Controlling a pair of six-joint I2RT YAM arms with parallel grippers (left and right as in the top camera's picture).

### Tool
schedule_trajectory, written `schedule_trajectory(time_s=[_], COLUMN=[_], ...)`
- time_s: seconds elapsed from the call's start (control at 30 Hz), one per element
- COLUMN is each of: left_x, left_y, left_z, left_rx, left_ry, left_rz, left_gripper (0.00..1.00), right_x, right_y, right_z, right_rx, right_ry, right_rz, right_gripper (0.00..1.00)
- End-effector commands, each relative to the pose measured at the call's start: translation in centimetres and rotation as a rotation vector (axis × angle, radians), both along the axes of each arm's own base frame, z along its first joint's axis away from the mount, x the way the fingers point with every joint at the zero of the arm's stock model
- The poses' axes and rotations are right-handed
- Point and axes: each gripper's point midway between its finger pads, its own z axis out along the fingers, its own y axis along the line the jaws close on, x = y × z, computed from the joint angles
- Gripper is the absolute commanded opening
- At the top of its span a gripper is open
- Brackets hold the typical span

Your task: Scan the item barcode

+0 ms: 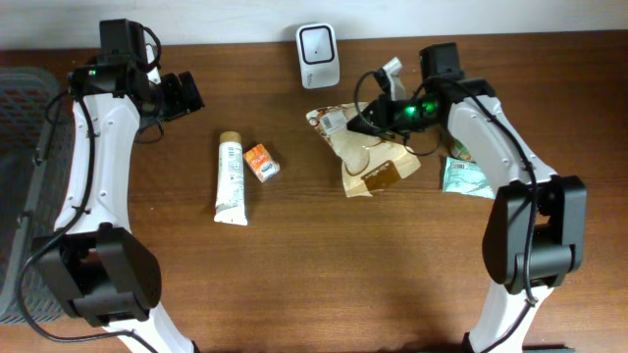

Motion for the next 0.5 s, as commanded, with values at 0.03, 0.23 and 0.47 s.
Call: schedule_trajectory(time_s=[0.03, 0.23, 0.47], left_x=[0.0, 0.0, 0.0], left_y=[0.2, 0.2, 0.2], left_z=[1.2, 1.2, 1.2], left_rx=[0.011, 0.011, 0.011], left_ry=[-0.026, -0.026, -0.026], left_rz=[0.001, 0.001, 0.001], left_gripper=[0.99, 0.99, 0.99], right_x=[0.7, 0.5, -1.1], right_y=[-0.6, -0.7, 0.3], right_z=[1.6, -0.7, -3.6], right_rx=[-0.040, -0.211, -0.496], right_ry=[-0.052, -0.072, -0.156], right_rz=[-0.038, -0.043, 0.065], right_gripper=[0.04, 0.04, 0.04])
